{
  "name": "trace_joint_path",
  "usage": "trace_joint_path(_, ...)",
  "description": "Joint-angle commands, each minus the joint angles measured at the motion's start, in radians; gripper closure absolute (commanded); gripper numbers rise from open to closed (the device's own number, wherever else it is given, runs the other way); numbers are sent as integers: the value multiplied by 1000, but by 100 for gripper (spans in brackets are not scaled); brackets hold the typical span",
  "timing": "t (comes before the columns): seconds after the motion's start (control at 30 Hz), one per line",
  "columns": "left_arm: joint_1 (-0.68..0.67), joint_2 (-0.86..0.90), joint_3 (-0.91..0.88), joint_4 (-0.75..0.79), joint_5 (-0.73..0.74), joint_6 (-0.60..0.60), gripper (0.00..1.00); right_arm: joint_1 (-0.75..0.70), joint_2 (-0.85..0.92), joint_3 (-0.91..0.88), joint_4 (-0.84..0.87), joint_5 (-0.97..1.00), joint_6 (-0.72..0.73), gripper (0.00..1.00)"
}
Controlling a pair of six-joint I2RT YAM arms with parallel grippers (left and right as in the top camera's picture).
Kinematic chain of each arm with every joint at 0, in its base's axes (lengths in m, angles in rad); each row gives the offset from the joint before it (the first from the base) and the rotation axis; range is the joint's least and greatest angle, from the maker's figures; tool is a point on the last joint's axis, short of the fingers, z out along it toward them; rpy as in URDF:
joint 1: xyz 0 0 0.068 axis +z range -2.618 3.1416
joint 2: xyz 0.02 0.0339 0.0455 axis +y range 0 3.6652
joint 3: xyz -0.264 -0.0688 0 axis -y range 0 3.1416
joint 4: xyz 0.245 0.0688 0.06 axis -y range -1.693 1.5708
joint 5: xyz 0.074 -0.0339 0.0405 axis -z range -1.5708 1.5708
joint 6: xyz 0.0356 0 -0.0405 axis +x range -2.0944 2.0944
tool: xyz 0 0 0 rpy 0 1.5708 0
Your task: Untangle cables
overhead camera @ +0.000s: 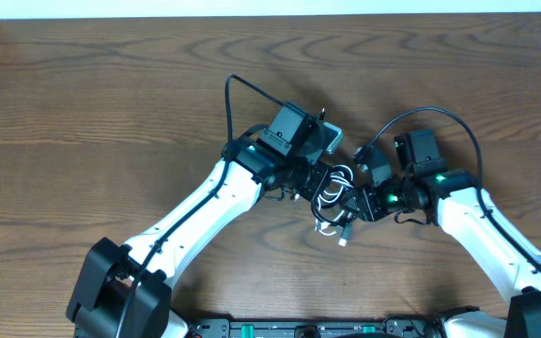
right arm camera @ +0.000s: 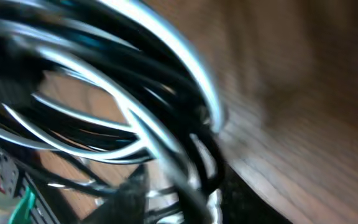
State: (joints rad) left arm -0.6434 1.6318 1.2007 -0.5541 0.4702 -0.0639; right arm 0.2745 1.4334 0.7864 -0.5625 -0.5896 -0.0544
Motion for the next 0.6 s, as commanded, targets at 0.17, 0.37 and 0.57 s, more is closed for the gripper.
trace_joint_path(0.17, -2, -5, -4, -31, 32, -24, 93, 32, 5, 16, 10, 67, 10, 65)
trace_joint_path(0.37, -2, -5, -4, -73, -57, -24, 93, 32, 5, 16, 10, 68, 16, 64)
trace_joint_path(0.57, -3, -5, -4, -82, -56, -24, 92, 32, 5, 16, 10, 84, 16, 72)
